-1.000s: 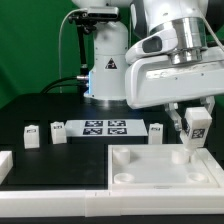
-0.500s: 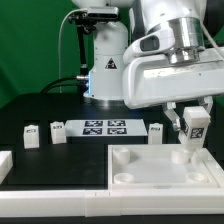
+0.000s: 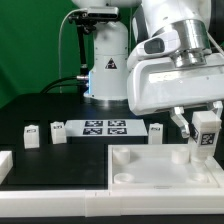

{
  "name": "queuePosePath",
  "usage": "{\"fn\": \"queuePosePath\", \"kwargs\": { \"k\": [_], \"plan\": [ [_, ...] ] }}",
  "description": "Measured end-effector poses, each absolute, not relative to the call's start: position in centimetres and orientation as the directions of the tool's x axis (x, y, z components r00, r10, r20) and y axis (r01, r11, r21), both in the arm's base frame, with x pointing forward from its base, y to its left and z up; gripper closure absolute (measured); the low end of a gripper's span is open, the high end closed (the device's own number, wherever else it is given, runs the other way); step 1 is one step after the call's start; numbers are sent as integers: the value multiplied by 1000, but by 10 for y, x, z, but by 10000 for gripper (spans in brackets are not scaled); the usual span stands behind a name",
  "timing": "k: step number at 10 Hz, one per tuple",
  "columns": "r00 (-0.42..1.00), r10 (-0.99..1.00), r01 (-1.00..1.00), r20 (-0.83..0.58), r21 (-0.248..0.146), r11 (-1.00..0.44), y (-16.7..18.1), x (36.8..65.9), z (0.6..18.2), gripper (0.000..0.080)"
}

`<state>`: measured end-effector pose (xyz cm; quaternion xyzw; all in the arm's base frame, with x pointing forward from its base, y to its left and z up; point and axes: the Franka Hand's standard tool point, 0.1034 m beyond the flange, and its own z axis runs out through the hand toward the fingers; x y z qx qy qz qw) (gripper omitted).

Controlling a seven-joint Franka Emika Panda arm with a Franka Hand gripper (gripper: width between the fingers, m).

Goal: Assemble one leg

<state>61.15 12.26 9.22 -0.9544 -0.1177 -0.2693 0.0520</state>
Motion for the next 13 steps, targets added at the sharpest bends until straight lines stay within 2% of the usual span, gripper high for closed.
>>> {"fn": "queuePosePath", "kwargs": {
  "k": [5,9,10,13],
  "plan": [
    [820,180,237,543,-36,-971,118,610,74,512],
    [800,167,225,576,-30,-974,114,608,68,512],
    [807,165,222,568,-32,-974,112,603,62,512],
    [808,159,219,567,-39,-975,110,599,60,512]
  ]
}}
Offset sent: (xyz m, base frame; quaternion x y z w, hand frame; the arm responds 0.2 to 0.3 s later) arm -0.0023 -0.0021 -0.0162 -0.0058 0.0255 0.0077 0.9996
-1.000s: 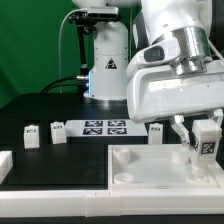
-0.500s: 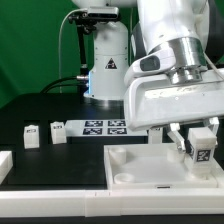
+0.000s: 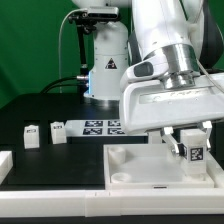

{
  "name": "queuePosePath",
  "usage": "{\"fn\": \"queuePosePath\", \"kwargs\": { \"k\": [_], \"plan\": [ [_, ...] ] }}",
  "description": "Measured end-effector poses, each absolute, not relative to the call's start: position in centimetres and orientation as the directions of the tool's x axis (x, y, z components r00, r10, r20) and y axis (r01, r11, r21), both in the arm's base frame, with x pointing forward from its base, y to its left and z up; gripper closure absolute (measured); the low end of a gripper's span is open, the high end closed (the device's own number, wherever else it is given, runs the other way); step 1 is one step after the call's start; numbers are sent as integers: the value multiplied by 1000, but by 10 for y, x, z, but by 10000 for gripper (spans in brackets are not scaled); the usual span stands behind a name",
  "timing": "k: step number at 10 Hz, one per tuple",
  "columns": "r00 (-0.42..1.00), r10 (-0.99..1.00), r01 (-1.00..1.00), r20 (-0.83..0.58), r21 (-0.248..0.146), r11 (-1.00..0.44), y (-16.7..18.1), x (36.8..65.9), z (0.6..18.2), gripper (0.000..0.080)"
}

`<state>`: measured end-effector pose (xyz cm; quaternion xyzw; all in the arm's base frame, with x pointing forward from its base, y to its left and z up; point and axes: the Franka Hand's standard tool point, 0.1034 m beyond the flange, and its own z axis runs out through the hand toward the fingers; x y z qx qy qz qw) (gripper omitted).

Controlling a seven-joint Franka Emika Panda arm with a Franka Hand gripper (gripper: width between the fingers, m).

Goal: Assemble one leg

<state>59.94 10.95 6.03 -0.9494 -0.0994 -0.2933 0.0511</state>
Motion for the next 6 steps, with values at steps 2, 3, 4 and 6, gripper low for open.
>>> {"fn": "queuePosePath", "kwargs": {
  "k": [2,3,4,6],
  "plan": [
    [820,160,220,550,-43,-975,110,600,60,512],
    [828,163,221,536,-46,-974,110,599,58,386],
    [830,163,222,533,-47,-974,110,598,57,386],
    [831,163,222,531,-48,-974,110,598,57,238]
  ]
}}
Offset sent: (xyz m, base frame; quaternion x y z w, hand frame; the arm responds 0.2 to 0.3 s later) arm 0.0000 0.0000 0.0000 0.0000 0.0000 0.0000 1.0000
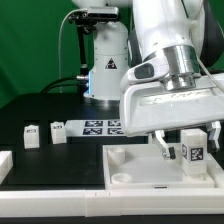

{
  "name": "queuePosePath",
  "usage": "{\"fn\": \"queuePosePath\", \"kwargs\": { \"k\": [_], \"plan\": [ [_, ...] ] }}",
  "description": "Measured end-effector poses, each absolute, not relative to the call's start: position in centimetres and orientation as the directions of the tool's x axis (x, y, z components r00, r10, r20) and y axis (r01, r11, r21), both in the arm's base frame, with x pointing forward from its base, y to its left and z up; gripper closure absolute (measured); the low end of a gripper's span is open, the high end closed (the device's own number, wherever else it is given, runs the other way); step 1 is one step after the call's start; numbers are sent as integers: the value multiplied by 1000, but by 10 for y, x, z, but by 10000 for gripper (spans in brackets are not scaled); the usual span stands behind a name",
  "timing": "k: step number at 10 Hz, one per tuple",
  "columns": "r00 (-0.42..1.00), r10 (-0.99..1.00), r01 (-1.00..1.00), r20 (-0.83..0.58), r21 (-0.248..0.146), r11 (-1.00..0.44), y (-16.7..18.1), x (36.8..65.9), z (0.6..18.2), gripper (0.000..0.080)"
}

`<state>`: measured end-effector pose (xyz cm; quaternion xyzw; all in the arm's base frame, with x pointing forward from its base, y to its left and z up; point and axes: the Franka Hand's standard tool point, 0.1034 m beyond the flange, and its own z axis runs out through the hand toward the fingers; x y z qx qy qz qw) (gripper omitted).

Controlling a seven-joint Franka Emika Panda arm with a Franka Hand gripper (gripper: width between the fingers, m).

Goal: Assemble one leg

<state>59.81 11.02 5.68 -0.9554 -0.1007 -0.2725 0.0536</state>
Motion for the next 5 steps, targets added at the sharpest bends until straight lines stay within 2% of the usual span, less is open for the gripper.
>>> {"fn": "queuePosePath", "kwargs": {
  "k": [1,5],
  "plan": [
    [831,163,222,531,-48,-974,110,598,57,170],
    [832,163,221,530,-48,-974,110,598,56,150]
  ]
}}
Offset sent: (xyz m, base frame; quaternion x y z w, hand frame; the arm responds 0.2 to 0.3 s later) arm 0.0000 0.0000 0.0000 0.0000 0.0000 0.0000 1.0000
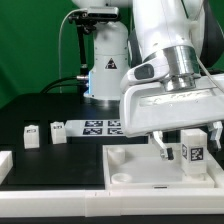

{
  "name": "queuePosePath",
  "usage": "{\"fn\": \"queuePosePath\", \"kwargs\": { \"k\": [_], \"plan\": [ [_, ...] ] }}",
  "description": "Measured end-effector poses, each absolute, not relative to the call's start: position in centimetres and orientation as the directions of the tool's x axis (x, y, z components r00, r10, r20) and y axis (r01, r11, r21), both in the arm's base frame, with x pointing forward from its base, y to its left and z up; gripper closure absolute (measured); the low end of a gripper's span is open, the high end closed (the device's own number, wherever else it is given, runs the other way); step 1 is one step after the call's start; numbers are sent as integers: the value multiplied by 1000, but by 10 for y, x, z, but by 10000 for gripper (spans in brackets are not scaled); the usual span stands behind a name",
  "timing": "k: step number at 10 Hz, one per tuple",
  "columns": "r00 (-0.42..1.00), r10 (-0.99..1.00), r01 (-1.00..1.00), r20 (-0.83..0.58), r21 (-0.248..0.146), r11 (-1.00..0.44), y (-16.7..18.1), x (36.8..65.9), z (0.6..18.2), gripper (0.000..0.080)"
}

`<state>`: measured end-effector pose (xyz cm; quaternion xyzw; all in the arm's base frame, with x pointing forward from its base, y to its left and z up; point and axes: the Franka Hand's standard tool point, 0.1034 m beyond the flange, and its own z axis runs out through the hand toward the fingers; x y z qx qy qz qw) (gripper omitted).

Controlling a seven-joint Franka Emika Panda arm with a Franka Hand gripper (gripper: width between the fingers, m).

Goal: Assemble one leg

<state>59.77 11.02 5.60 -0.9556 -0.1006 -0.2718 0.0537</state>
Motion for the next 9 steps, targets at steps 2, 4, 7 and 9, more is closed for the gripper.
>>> {"fn": "queuePosePath", "kwargs": {
  "k": [2,4,7,9],
  "plan": [
    [839,128,187,529,-59,-981,108,599,60,150],
    [849,108,167,517,-69,-984,109,600,66,151],
    [913,119,172,390,-106,-979,116,596,70,151],
    [971,144,174,189,-153,-973,120,600,78,151]
  ]
}}
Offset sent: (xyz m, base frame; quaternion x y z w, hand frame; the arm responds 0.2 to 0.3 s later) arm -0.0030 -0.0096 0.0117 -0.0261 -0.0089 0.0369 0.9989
